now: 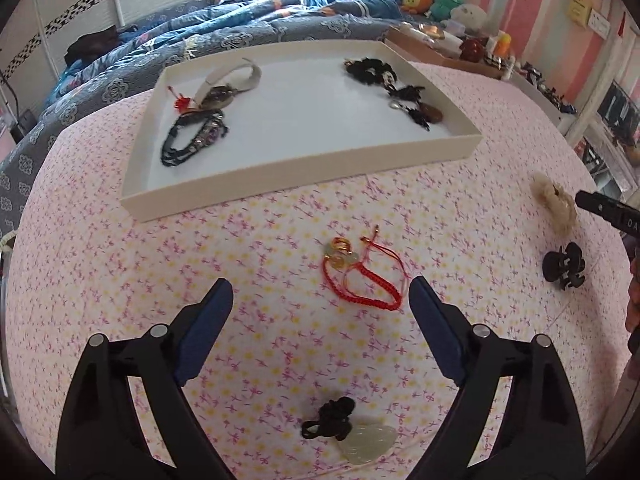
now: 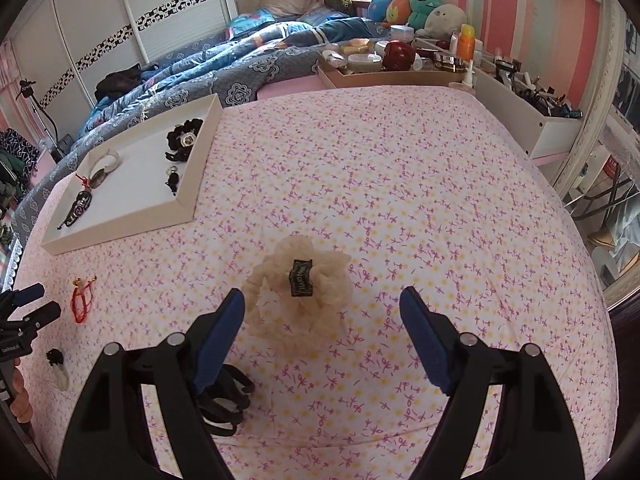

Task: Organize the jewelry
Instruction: 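Move left tool to red string bracelet while right tool moves to beige fluffy scrunchie, then close left tool on the red string bracelet while right tool closes on the scrunchie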

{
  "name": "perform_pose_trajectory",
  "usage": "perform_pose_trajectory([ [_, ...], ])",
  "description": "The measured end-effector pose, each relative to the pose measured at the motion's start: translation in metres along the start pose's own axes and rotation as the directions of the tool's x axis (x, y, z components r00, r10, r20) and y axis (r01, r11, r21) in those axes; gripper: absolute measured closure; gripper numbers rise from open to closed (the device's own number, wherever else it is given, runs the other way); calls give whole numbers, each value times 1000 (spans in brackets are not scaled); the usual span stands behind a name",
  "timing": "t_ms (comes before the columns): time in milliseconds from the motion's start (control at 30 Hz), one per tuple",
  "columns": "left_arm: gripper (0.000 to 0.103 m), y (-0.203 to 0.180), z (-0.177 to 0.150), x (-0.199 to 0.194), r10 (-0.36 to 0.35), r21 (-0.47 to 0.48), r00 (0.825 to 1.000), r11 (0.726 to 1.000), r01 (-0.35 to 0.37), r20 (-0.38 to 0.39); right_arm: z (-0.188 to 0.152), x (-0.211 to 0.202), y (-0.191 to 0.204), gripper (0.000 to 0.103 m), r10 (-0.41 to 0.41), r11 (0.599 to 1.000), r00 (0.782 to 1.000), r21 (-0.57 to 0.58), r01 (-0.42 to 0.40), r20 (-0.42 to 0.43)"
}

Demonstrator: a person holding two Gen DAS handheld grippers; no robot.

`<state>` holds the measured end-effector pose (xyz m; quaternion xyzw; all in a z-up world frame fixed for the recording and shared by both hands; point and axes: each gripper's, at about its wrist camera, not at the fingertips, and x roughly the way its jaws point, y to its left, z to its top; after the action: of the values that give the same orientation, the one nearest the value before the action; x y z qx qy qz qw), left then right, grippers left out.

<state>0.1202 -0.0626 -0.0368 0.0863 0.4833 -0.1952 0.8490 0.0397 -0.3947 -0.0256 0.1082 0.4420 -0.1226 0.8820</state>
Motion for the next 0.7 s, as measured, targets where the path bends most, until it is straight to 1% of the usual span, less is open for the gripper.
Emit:
perform_pose_trajectory([
  [67, 19, -6, 1, 4, -2, 10, 1000, 1000, 2, -13, 0, 2, 0, 23, -9, 1000, 1000, -4, 9, -1],
  [133, 28, -10, 1, 9, 0, 14, 1000, 1000, 1, -29, 0, 2, 1, 23, -20, 1000, 1000, -15, 20, 0],
  [233, 33, -12, 1, 21, -8, -2, 998, 1000, 8, -67, 0, 3, 2, 23, -36, 999, 999, -37, 36, -1],
  [300, 35, -13, 1, 26, -16, -15, 996, 1000, 15, -84, 1, 4, 3, 24, -37, 998, 999, -52, 36, -7],
  [433, 35, -13, 2, 30, -8, -25, 997, 1000, 6, -83, 2, 10, 4, 26, -36, 997, 999, -70, 35, -21],
  [567, 38, -12, 3, 31, -10, -28, 997, 1000, 8, -80, 5, 21, 0, 40, -38, 997, 998, -67, 35, -47],
  [600, 41, -12, 4, 31, -9, -25, 997, 1000, 7, -78, 4, 24, -1, 42, -40, 997, 998, -63, 37, -56],
  [633, 43, -11, 6, 32, -8, -23, 997, 1000, 6, -78, 3, 27, -3, 46, -42, 998, 997, -58, 38, -69],
  [700, 46, -11, 7, 32, -3, -21, 997, 1000, 2, -77, 1, 32, -5, 50, -36, 998, 996, -52, 31, -86],
])
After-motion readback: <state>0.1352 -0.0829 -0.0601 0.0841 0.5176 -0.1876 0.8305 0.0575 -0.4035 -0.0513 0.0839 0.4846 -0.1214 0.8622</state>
